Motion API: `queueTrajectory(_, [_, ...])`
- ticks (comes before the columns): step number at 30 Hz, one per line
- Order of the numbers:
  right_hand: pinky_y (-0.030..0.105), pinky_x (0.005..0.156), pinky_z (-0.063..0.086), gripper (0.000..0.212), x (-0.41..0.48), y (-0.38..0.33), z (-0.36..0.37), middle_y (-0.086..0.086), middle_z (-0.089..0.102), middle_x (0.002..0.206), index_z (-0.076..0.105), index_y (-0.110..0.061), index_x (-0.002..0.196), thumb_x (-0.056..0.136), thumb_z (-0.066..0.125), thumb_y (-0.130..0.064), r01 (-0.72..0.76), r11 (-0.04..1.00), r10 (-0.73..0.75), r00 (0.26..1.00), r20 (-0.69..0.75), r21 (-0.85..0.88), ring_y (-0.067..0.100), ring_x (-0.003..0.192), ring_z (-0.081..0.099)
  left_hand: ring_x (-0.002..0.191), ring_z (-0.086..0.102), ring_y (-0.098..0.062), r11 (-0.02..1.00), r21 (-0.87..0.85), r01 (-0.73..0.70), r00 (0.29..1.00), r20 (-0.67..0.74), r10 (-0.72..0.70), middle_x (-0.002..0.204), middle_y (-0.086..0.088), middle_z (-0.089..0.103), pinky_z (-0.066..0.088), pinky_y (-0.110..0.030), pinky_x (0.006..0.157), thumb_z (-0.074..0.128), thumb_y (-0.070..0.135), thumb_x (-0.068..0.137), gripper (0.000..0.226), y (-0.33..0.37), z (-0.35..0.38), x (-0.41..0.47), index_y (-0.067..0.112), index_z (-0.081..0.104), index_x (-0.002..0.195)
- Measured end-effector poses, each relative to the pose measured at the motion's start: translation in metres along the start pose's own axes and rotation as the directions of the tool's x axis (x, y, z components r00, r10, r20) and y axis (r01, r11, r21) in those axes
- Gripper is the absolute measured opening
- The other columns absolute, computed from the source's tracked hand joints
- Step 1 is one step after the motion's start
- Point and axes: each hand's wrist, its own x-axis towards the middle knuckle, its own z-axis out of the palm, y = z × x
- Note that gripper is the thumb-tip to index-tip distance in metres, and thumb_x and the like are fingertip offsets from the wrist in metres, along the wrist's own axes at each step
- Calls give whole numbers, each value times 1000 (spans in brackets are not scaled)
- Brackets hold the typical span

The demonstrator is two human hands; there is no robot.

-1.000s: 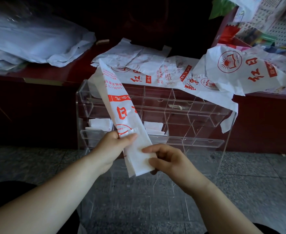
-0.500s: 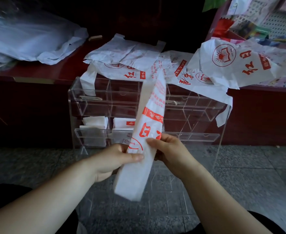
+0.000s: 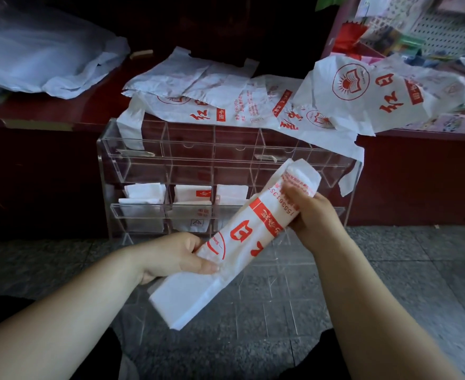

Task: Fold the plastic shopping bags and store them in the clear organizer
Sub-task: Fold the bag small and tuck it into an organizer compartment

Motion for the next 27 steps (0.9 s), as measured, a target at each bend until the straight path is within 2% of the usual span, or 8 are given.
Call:
queueTrajectory(5, [30,60,55,5,6,-9,-11,-2,68,65,57,-12,90,89,53,-10,45,996,-45,999,4,73,15,68,65,66,68,-10,999,-4,33,998,58,-33,73,2,73,55,-25,67,81,35,41,45,2,-9,-6,12,68,78])
queueTrajectory(8, [29,58,55,24,3,-15,-20,1,65,79,51,-22,110,90,50,-9,120,992,-118,991,66,-33,13,71,65,70,69,-13,999,-34,23,997,70,-21,80,-4,73,54,-23,64,90,49,22,69,0,-17,-7,12,72,77])
queueTrajectory(10, [24,53,53,34,0,-20,-26,1,62,80,48,-30,114,89,49,-7,189,979,-181,978,106,-80,8,65,65,70,69,-13,999,-51,6,997,73,-2,80,-4,73,53,-21,62,89,53,19,70,0,-23,-7,12,74,73])
queueTrajectory(14, [17,44,44,26,-3,-27,-32,-4,63,62,57,-22,104,80,54,-12,218,971,-194,961,198,-103,7,53,56,74,70,-12,999,-39,1,998,62,2,82,-3,74,53,-20,63,88,55,20,68,5,-28,-11,15,75,73])
queueTrajectory(17, [16,43,43,12,1,-22,-31,-1,64,56,59,-10,85,89,50,-4,178,971,-165,982,88,-159,9,50,55,72,69,-9,999,35,9,1000,12,-9,79,1,73,53,-20,64,86,57,21,72,8,-24,-13,15,72,78])
queueTrajectory(21, [16,40,40,19,7,-16,-32,6,57,61,59,-10,71,90,55,-10,181,939,-218,971,-98,-292,6,43,47,65,66,-7,995,87,44,989,-146,-31,71,3,71,52,-21,65,76,38,48,45,8,-22,-9,8,65,81])
queueTrajectory(24, [16,40,39,21,7,-14,-32,6,57,61,60,-13,69,89,56,-11,207,933,-267,947,-181,-295,3,40,45,60,65,-9,996,68,58,978,-202,-43,67,2,71,52,-23,62,76,19,73,19,8,-22,-5,6,66,82])
queueTrajectory(27, [18,51,49,15,7,-14,-27,3,63,67,61,-13,79,91,52,-11,233,969,-246,951,-190,-85,8,56,58,49,62,-4,999,3,34,974,-223,-32,55,4,67,47,-16,48,63,8,83,9,8,-13,-4,6,62,74])
